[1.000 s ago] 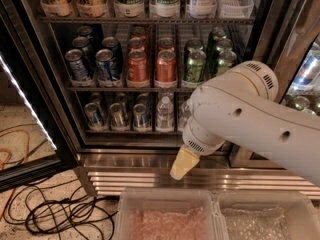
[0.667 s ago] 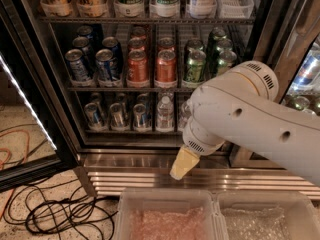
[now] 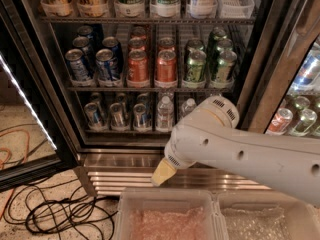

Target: Pick redbull can from bottom shelf of fridge

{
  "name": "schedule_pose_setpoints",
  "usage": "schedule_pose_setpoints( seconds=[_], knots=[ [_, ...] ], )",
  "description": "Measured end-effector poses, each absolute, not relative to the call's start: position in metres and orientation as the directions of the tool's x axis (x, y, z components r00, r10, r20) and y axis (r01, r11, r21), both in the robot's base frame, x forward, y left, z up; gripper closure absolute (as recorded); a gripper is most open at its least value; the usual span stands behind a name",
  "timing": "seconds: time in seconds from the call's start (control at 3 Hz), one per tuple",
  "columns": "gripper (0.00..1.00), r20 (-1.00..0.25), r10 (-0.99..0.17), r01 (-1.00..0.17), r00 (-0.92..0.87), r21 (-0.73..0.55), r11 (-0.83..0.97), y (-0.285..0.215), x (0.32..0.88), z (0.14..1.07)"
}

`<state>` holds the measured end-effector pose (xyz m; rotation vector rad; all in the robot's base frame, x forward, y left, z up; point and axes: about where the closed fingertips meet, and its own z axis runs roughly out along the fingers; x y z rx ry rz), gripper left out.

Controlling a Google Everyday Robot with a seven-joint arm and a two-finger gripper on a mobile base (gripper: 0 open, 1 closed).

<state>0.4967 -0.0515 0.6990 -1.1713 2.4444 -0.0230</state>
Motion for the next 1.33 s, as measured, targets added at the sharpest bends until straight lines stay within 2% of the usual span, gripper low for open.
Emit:
schedule_pose_setpoints(
  seconds=[0.33,0.67,1.33],
  knots=[
    [0.0,-0.399,-0.694,-0.694,-0.599,-0.173,0.699,-0.05,0.501,0.7],
    [0.0,-0.402,-0.694,-0.695,-0.598,-0.171,0.698,-0.049,0.5,0.699],
    [0.0,-0.542,-0.544,-0.625,-0.641,-0.043,0.779,-0.012,0.535,0.644]
  ],
)
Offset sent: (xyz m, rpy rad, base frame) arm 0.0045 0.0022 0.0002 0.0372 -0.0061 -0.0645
